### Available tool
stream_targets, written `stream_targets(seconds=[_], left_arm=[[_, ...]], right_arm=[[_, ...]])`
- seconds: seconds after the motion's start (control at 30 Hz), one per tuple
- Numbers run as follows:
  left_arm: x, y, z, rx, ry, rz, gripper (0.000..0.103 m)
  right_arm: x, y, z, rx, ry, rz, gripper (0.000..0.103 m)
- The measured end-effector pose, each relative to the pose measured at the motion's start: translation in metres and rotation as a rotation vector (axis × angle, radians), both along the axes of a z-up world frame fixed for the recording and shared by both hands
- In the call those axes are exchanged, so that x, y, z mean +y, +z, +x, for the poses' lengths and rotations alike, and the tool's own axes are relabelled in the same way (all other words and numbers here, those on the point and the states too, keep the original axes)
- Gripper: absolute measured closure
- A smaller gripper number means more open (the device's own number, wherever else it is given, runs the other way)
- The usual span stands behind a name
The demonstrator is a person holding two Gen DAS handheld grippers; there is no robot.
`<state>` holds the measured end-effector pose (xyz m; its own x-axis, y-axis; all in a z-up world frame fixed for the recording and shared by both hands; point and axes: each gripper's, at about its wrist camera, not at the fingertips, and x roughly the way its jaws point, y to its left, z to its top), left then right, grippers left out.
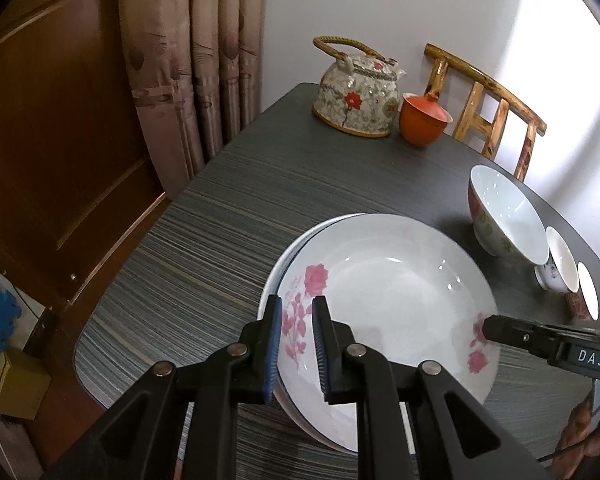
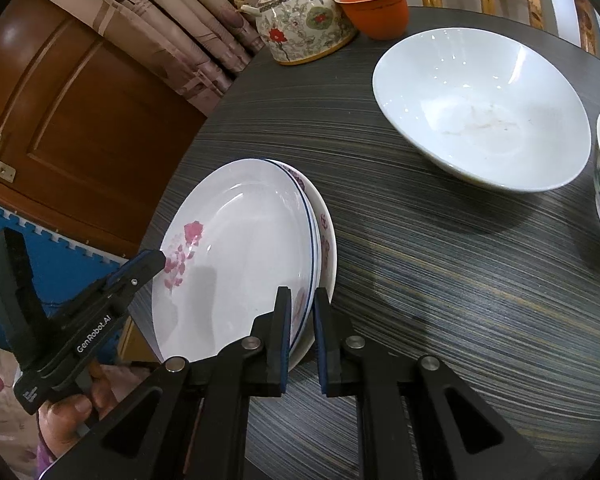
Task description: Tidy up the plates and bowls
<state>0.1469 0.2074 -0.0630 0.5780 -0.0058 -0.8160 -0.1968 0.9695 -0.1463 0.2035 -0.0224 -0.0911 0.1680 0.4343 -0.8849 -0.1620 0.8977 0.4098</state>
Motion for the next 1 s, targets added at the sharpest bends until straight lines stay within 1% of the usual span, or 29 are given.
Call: stream_targets(seconds=[0.2,0.3,0.53,0.57,0.6,0.63,0.73,0.8,0.9,1.0], left_arm=[[0.009,0.003,-0.004,-0.018,0.035,-0.010,0.087],[0.011,0.003,-0.004,-0.015,0.035,-0.014,0.087],[0.007,0.008,-0.005,-0.031,0.023,0.027,0.087],[0.006,0.009,-0.006,-0.035,0.018,0.032,0.083],[0.005,0.010,-0.005,-0.038,0.013,0.036,0.078],[0.002,0.010,-0.006,-0.041,0.008,0.042,0.076],[-0.006,0.012,-0.005,-0.049,-0.016,0.071,0.076],[-0.014,0.014,-0.006,-0.053,-0.037,0.099,0.076],[-0.024,0.016,-0.007,-0.065,-0.061,0.138,0.076],[-0.032,0.017,-0.007,-0.071,-0.087,0.161,0.076]], right_arm=[[0.001,0.002,0.004,-0.001,-0.010,-0.004,0.091],[0.002,0.002,0.004,-0.001,-0.013,-0.002,0.091],[-0.005,0.005,0.002,-0.011,-0.036,0.026,0.089],[-0.007,0.008,0.001,-0.020,-0.040,0.035,0.090],[-0.009,0.011,-0.002,-0.038,-0.047,0.064,0.090],[-0.013,0.015,-0.006,-0.053,-0.054,0.083,0.090],[-0.019,0.028,-0.016,-0.129,-0.069,0.080,0.090],[-0.025,0.036,-0.022,-0.163,-0.076,0.076,0.090],[-0.037,0.041,-0.029,-0.170,-0.109,0.100,0.089],[-0.052,0.042,-0.038,-0.169,-0.146,0.106,0.088]])
